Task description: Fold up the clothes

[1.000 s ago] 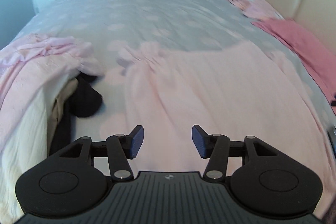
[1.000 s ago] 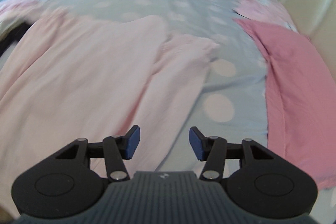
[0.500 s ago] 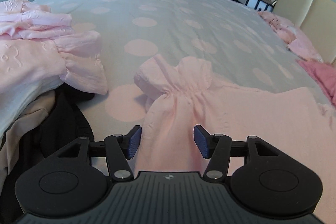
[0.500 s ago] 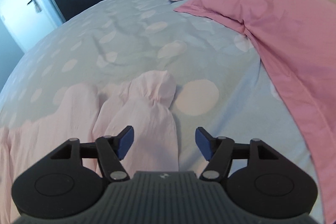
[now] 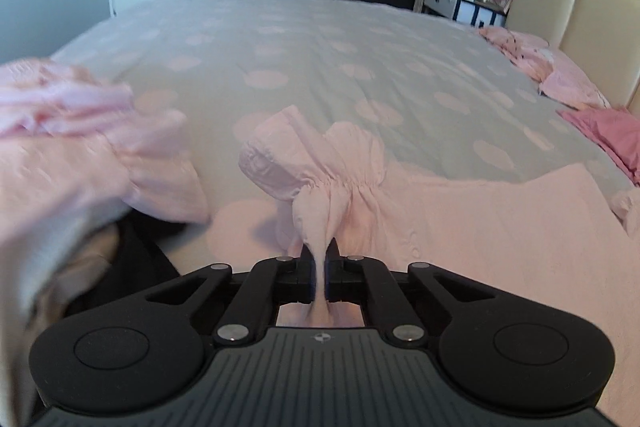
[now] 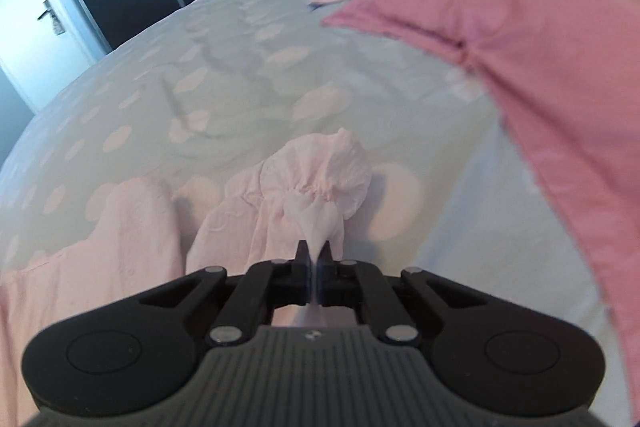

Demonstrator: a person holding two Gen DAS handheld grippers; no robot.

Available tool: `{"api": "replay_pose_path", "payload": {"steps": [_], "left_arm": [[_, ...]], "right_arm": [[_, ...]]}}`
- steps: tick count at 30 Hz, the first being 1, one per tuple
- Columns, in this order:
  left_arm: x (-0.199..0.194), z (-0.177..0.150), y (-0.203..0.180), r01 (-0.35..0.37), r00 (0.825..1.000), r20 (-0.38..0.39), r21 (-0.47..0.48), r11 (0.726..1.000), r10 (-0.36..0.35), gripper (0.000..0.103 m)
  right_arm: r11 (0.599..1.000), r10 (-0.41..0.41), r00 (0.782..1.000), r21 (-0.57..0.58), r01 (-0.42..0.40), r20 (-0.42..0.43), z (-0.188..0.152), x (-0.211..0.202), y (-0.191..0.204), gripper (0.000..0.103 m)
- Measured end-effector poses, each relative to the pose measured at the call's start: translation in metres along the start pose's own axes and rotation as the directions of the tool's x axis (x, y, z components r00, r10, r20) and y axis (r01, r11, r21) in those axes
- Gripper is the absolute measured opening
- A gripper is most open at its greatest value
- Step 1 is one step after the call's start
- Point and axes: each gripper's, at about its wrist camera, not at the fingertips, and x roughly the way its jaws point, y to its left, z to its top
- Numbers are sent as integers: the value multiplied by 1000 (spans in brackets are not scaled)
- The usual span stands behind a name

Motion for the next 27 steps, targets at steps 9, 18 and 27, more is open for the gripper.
{"api": "replay_pose_path", "payload": {"steps": [9, 18, 27], "left_arm": [[-95, 5, 60, -166, 980, 99, -44, 985, 170, 2], [-172, -15, 137, -367, 923, 64, -145, 919, 379, 2], [-212, -50, 192, -511, 859, -55, -155, 846, 509, 1]], "right_arm": [[979, -202, 978, 24, 201, 56, -6, -76, -92, 4], [934, -352, 931, 104, 342, 93, -18, -146, -165, 4], [859, -498, 865, 165, 484, 53, -31, -182, -213, 0]]}}
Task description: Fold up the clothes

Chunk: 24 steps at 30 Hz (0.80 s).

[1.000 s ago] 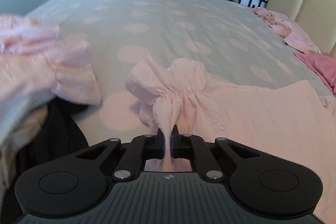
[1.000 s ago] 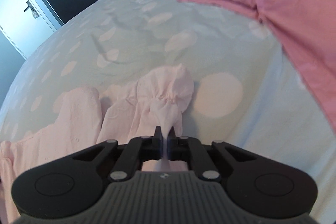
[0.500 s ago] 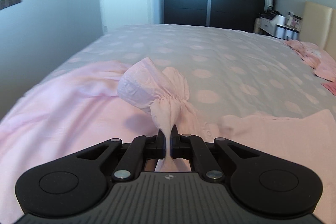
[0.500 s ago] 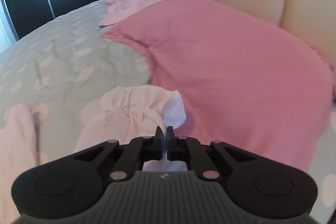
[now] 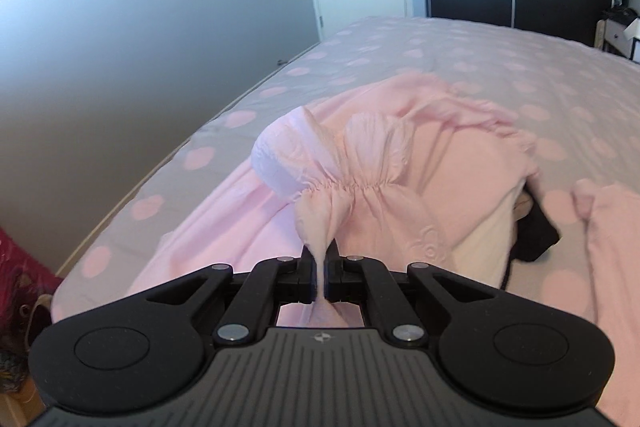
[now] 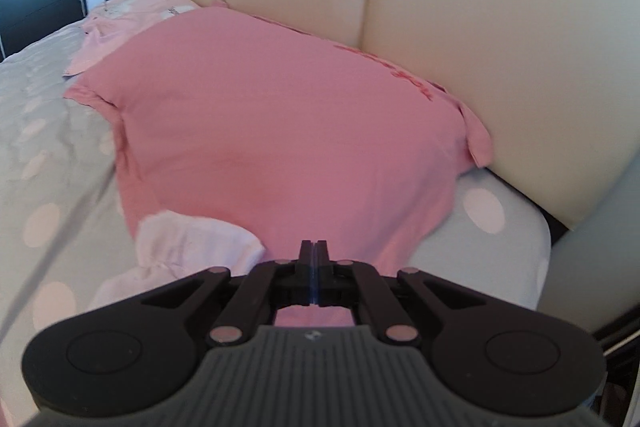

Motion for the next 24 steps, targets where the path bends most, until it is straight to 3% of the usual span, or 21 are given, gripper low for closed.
{"api": "replay_pose_path", "payload": {"steps": [4, 7, 9, 12, 15, 19, 22, 23, 24], "left_arm": [[4, -10, 11, 10, 999, -32, 12, 1000, -9, 1], [7, -15, 10, 17, 999, -48, 28, 999, -16, 2], [9, -14, 8, 20, 998, -60, 10, 1000, -19, 8], [10, -11, 4, 4, 999, -52, -19, 1000, -5, 37], [5, -5, -4, -1, 1000, -5, -10, 1000, 1, 40], [1, 5, -24, -8, 999, 37, 8, 1000, 8, 42], [2, 11, -37, -4, 999, 52, 28, 1000, 3, 42], [2, 13, -42, -1, 998, 57, 38, 999, -1, 42], [3, 14, -46, 2, 998, 61, 47, 999, -5, 42]], "right_arm": [[993, 107, 994, 53, -105, -25, -5, 3, -11, 6], [987, 160, 987, 18, -160, -14, -6, 4, 1, 12], [982, 191, 982, -3, -191, 2, -6, 6, 9, 36], [971, 239, 971, -27, -238, 33, -5, 8, 19, 36], [953, 302, 953, -40, -301, 37, -4, 13, 32, 36], [928, 368, 930, -59, -369, -25, -6, 29, 60, 36], [941, 314, 945, -99, -322, -94, -10, 44, 82, 35], [949, 283, 953, -115, -295, -105, -12, 50, 86, 24], [952, 271, 956, -119, -283, -109, -12, 52, 89, 3]]}}
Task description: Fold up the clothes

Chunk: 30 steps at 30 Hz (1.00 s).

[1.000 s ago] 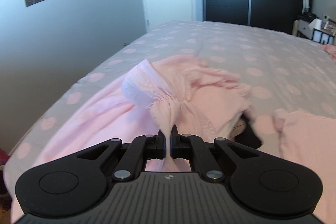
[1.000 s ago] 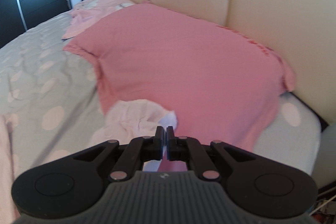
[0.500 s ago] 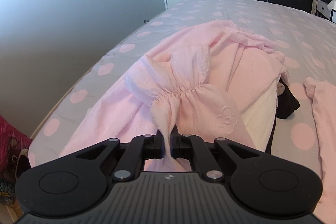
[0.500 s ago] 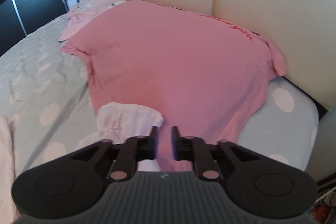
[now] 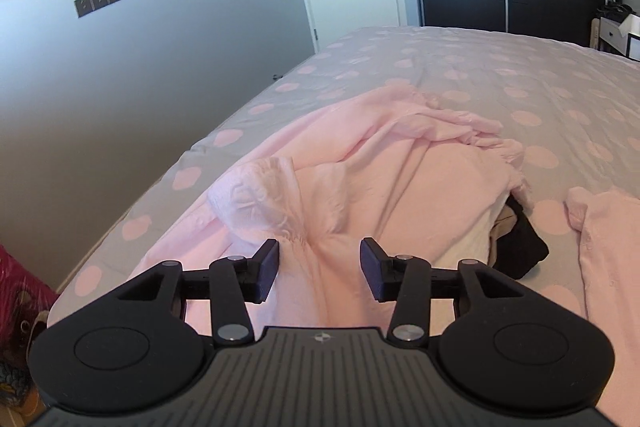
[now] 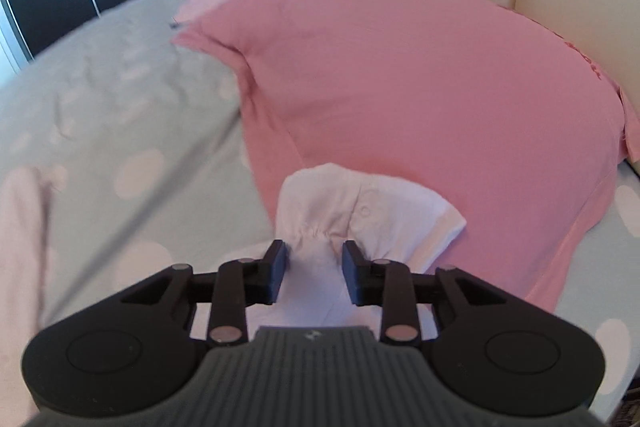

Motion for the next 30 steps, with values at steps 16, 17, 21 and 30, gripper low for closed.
{"api": "replay_pose_path", "payload": {"steps": [16, 17, 21, 30], "left_arm": [[10, 2, -38, 51, 999, -7, 72, 996, -51, 42], [11, 2, -39, 52, 999, -10, 72, 996, -52, 42], [18, 1, -44, 62, 998, -24, 83, 995, -60, 42], [27, -4, -51, 82, 996, -49, 127, 988, -76, 42]], "right_arm": [[924, 264, 951, 240, -296, 159, 47, 33, 64, 2], [923, 269, 951, 239, -300, 153, 47, 39, 71, 2], [914, 291, 945, 250, -320, 149, 48, 54, 84, 2], [891, 327, 922, 258, -374, 207, 51, 49, 65, 48]]}}
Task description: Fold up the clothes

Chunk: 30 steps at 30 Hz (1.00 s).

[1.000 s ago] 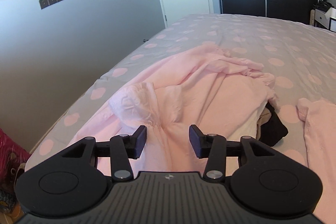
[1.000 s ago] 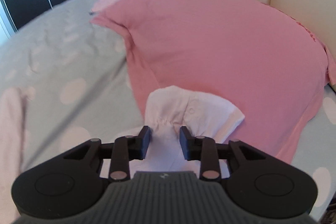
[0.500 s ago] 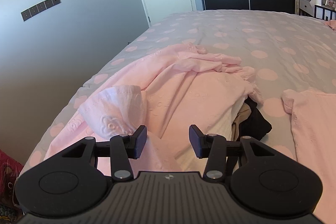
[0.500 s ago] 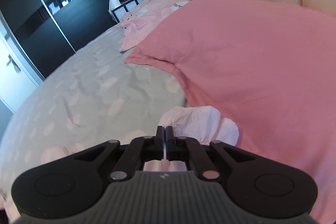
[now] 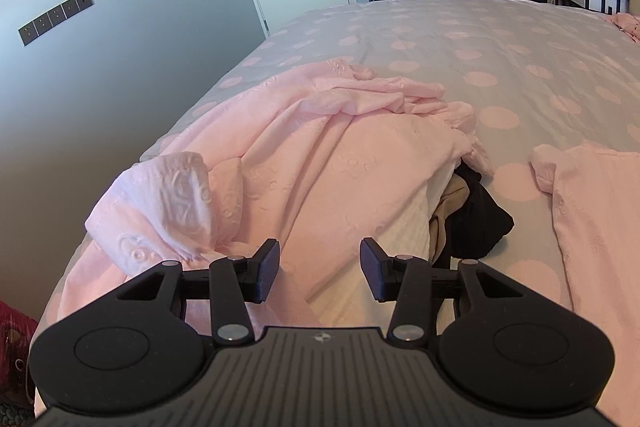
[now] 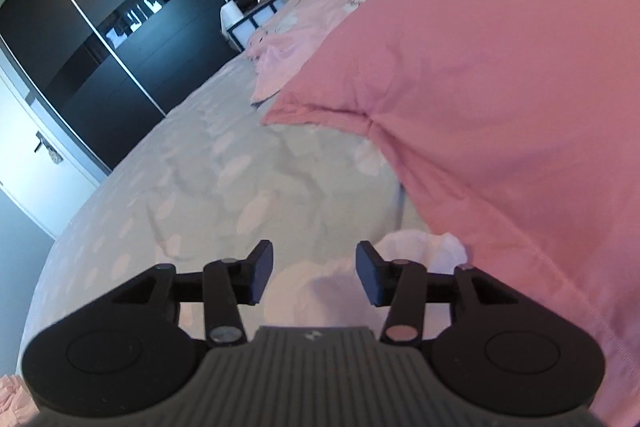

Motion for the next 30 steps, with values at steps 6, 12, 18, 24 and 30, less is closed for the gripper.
{"api": "replay_pose_path", "payload": {"steps": [6, 12, 18, 24, 30], "left_arm": [[1, -3, 8, -19, 1000, -9, -8, 1000, 19, 42], [7, -5, 14, -44, 999, -27, -18, 999, 44, 42], [12, -1, 7, -46, 998, -33, -12, 999, 46, 42], [13, 2, -4, 76, 997, -19, -74, 994, -78, 42], [15, 5, -36, 148, 988, -38, 11, 989, -147, 42]], "right_arm": [[990, -131, 991, -53, 133, 42, 6, -15, -31, 39], [984, -167, 984, -71, 162, -66, -1, -6, -66, 39], [994, -70, 986, -98, 56, -152, -15, 16, -57, 45], [991, -20, 976, -137, -10, -215, -33, 42, -21, 57], [963, -79, 971, -269, 15, -227, -47, 53, 5, 11]]}}
